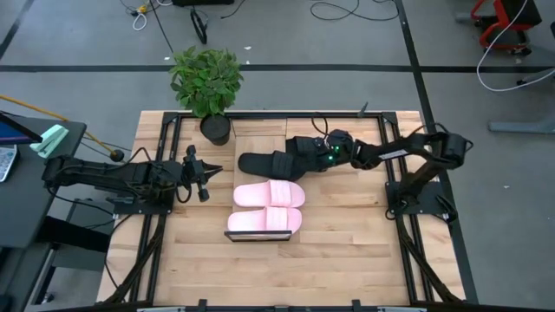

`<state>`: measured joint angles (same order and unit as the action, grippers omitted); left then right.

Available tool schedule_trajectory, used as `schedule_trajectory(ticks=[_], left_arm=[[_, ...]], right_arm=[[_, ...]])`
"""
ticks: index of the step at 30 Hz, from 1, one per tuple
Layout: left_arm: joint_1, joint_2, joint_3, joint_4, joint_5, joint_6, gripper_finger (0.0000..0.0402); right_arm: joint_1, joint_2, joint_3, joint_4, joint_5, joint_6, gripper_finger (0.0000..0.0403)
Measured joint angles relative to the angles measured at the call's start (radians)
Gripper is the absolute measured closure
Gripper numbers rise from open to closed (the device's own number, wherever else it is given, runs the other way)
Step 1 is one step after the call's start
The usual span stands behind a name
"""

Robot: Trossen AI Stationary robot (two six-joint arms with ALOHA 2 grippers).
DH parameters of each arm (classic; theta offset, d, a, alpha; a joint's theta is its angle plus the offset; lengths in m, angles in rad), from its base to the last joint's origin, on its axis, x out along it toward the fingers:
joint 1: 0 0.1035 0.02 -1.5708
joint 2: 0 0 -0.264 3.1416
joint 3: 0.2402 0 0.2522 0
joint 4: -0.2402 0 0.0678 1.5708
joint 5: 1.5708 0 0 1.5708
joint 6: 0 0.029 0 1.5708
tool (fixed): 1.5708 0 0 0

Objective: Pick and place slides into the shelf
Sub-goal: Put the bottom black slipper on the shelf, then put the black slipper on the shelf

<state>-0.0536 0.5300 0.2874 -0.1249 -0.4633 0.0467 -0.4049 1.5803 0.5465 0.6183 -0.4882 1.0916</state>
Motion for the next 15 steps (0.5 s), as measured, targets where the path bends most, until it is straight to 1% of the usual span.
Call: schedule_trajectory(ticks=[3, 5, 7, 11, 13, 15], left_arm=[[0.000, 0.000, 0.000, -0.002, 0.000, 0.000, 0.0365], [0.000, 0.000, 0.000, -0.002, 0.000, 0.000, 0.0368], [0.000, 0.000, 0.000, -0.003, 0.000, 0.000, 0.0370], [0.000, 0.000, 0.000, -0.004, 0.000, 0.000, 0.0374], [0.000, 0.000, 0.000, -0.004, 0.000, 0.000, 0.0373], [0.000, 0.000, 0.000, -0.004, 0.000, 0.000, 0.0369]], right_arm=[[-0.001, -0.060, 0.000, -0.090, 0.002, -0.033, 0.0307], [-0.009, -0.109, 0.000, -0.167, 0.030, -0.070, 0.0307], [-0.033, -0.169, 0.000, -0.251, 0.084, -0.119, 0.0307], [-0.094, -0.279, 0.000, -0.423, 0.230, -0.209, 0.0307], [-0.128, -0.312, 0.000, -0.510, 0.264, -0.230, 0.0307], [-0.163, -0.319, 0.000, -0.565, 0.271, -0.255, 0.0307]])
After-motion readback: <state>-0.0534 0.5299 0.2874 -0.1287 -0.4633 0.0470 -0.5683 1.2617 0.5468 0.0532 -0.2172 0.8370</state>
